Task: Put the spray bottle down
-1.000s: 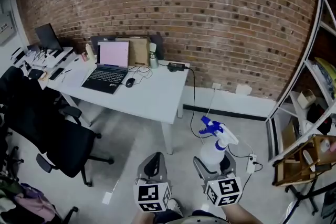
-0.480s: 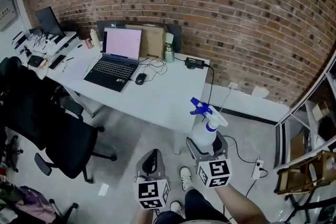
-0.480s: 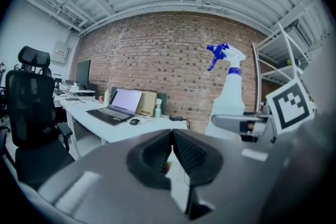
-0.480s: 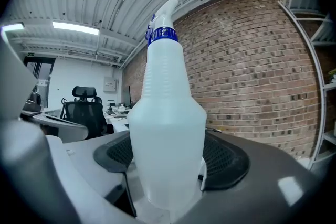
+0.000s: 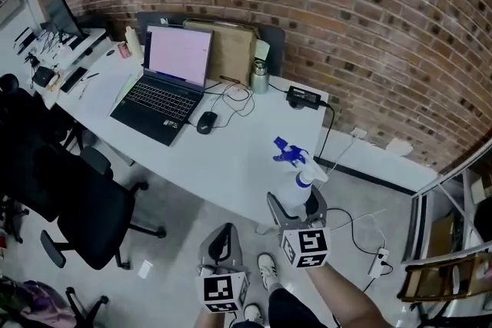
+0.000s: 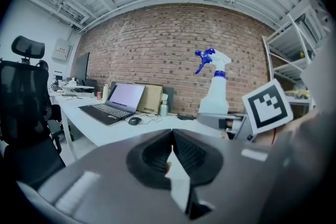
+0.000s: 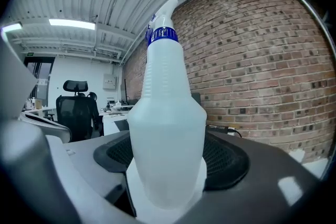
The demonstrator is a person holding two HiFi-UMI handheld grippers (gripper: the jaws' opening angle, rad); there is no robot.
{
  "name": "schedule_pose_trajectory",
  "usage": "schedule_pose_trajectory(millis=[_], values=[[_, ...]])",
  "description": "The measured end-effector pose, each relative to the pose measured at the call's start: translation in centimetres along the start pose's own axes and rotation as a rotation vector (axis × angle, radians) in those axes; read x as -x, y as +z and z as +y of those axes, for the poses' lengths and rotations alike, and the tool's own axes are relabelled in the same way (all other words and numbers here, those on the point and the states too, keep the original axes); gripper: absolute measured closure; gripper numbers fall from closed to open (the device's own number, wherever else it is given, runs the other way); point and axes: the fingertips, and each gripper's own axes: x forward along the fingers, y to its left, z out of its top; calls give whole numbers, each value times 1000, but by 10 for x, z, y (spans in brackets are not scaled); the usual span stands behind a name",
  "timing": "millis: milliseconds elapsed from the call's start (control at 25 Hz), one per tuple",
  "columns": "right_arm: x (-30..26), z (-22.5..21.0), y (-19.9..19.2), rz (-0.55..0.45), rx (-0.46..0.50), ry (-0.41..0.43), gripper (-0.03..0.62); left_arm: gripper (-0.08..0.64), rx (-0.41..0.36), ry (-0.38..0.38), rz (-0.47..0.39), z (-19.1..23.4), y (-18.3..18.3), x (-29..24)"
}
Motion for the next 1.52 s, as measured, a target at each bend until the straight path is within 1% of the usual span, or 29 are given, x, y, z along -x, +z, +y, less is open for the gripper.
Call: schedule_pose_trajectory(millis=[160,280,560,760,960,1280,1400,1480,1520], values=[[-40,-7,-13,10,7,5,198,552,8,11,12,6,-8,-34],[-60,-7,-21,13,22,15,198,552,4,6,32,5,-15,-52],[-77,-2,-38,25,42,17,199,552,8,-14,54,3,-24,-70],[-78,0,-39,20,47,13,198,552,21,-15,63,4,-29,-70],[-79,-1,-44,45,56,27,192,552,20,-22,62,0,-27,-67],[-63,5,-41,65,65,30,186,552,9,-32,35,-6,-12,-51],[-44,7,-31,54,48,18,186,552,-1,-40,16,-10,-3,-41],[-25,12,-22,44,13,26,190,552,-6,-44,5,-14,3,-32],[-14,14,-17,40,-13,35,221,552,-7,-45,0,-16,5,-27]])
